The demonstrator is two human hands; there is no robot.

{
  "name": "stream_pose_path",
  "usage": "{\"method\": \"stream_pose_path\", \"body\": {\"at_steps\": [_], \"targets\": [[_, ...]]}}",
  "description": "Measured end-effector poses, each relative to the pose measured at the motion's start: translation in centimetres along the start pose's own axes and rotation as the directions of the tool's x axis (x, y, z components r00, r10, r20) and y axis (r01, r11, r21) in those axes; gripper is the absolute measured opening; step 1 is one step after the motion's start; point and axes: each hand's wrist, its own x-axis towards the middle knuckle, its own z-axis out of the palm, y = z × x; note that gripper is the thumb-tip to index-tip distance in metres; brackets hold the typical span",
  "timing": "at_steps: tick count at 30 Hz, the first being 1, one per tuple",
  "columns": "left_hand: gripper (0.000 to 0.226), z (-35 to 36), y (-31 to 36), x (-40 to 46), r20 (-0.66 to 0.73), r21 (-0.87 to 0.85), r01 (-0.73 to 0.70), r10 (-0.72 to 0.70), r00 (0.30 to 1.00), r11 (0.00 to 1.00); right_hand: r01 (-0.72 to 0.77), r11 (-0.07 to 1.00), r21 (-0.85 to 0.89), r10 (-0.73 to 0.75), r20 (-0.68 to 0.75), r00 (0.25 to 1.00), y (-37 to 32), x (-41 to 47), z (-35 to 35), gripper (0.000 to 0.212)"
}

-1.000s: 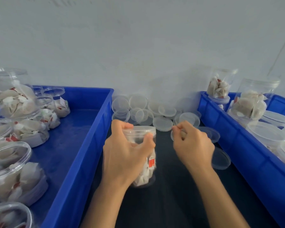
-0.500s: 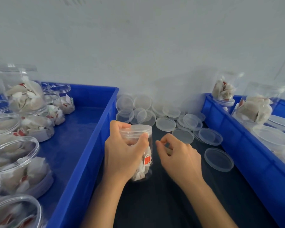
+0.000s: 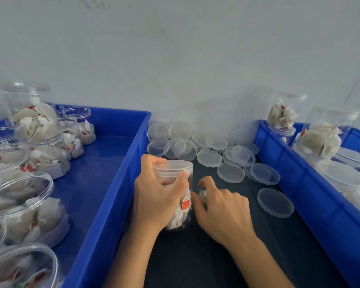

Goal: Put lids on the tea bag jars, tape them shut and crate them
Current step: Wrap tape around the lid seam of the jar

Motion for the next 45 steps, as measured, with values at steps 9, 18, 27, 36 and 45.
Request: {"method": "stream_pose_path", "body": {"at_steps": [9,18,27,36,45], "targets": [[0.047,0.2,-0.7,0.3,-0.047,-0.021,-0.011,0.010,0.999,1.000,-0.001,1.000,0.022,0.001,0.023,1.000,0.5,0.0,0.4,0.011],[0.054,0.4,-0.4,0.0,-0.090,-0.029,-0.134,0.131,0.987,0.991,0.111,0.994,-0.011,-0.109,0.148,0.983,-1.1,-0.3,0.3,0.013],[0.073,1.2,0.6,0.1,-0.029,-0.023,-0.150,0.149,0.988,0.988,0.087,0.979,0.184,-0.106,0.097,0.990,-0.4,-1.0,-1.9,0.035],[0.091,4.4,2.1,-0.3,0.134,-0.113,-0.135,0.149,0.980,0.984,0.043,0.803,0.595,0.014,-0.091,0.996,1.5,-0.1,-4.2,0.099],[0.108,7.9,4.1,0.3,0.352,-0.210,-0.087,0.159,0.922,0.974,0.010,0.873,0.487,0.124,-0.243,0.962,5.8,0.7,-6.6,0.080]]}}
